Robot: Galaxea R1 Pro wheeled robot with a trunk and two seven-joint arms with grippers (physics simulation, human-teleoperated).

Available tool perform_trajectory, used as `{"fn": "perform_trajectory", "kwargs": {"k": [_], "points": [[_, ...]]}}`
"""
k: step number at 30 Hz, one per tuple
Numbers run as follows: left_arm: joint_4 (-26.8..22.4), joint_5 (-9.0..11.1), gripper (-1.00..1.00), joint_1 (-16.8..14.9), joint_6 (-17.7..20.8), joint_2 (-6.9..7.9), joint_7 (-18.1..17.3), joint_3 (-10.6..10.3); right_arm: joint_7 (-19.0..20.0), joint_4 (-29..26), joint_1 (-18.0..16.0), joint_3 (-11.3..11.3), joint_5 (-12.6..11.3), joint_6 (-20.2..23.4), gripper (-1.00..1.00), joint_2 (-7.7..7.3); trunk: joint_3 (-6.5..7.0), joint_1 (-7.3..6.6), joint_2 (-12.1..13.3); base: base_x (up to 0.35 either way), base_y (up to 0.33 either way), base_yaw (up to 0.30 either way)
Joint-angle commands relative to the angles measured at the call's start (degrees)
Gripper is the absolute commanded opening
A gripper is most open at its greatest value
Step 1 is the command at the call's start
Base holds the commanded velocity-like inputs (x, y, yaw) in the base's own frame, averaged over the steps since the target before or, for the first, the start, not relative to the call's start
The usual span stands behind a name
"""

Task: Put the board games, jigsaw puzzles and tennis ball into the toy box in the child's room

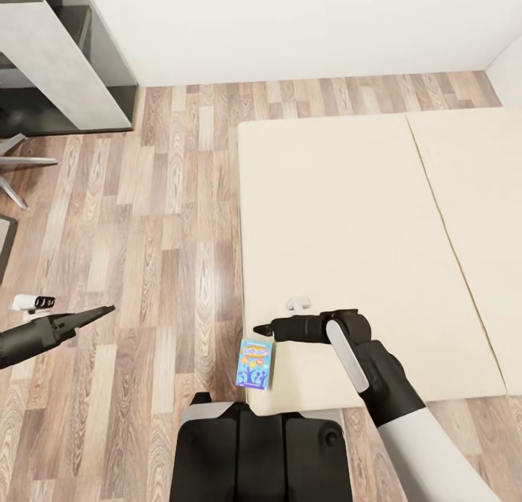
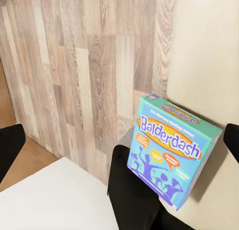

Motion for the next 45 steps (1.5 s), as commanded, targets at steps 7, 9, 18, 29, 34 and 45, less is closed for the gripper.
{"fn": "perform_trajectory", "kwargs": {"k": [7, 9, 18, 29, 34, 45], "points": [[0.0, -7.9, 1.00, 0.0, 0.5, -0.04, -0.2, 0.1, -0.8, -1.2, 2.0, -3.3, 0.6, 0.2, 1.00, 0.02, 0.61, 0.04, -0.1, 0.000, 0.000, 0.000], [0.0, -9.3, 1.00, 0.0, 0.5, -0.05, -0.1, 0.1, -1.2, -1.3, 2.4, -4.1, 0.6, 0.2, 1.00, 0.04, 0.80, 0.04, -0.1, 0.000, 0.000, 0.000], [1.6, -18.4, 1.00, 0.1, 0.4, -0.06, 0.1, 0.2, -2.3, -2.1, 4.5, -5.6, 0.7, -0.3, 1.00, -0.01, 1.65, 0.04, -0.1, 0.000, 0.000, 0.000], [3.9, -22.2, 1.00, 0.1, -2.7, -0.06, 0.5, 2.1, -4.2, -5.2, 6.8, -5.7, 0.7, -0.5, 1.00, 0.00, 2.69, 0.04, -0.1, 0.000, 0.000, 0.000], [4.1, -22.3, 1.00, 0.1, -2.9, -0.11, 3.5, 2.4, -5.0, -7.1, 8.2, -5.8, 0.7, -0.4, 1.00, 0.04, 3.17, 0.04, -0.1, 0.000, 0.000, 0.000], [4.1, -22.3, 1.00, 0.1, -2.9, -0.39, 11.3, 2.2, -8.9, -7.7, 8.7, -6.2, 0.7, -0.2, 1.00, 0.20, 4.21, 0.04, -0.1, 0.000, 0.000, 0.000]]}}
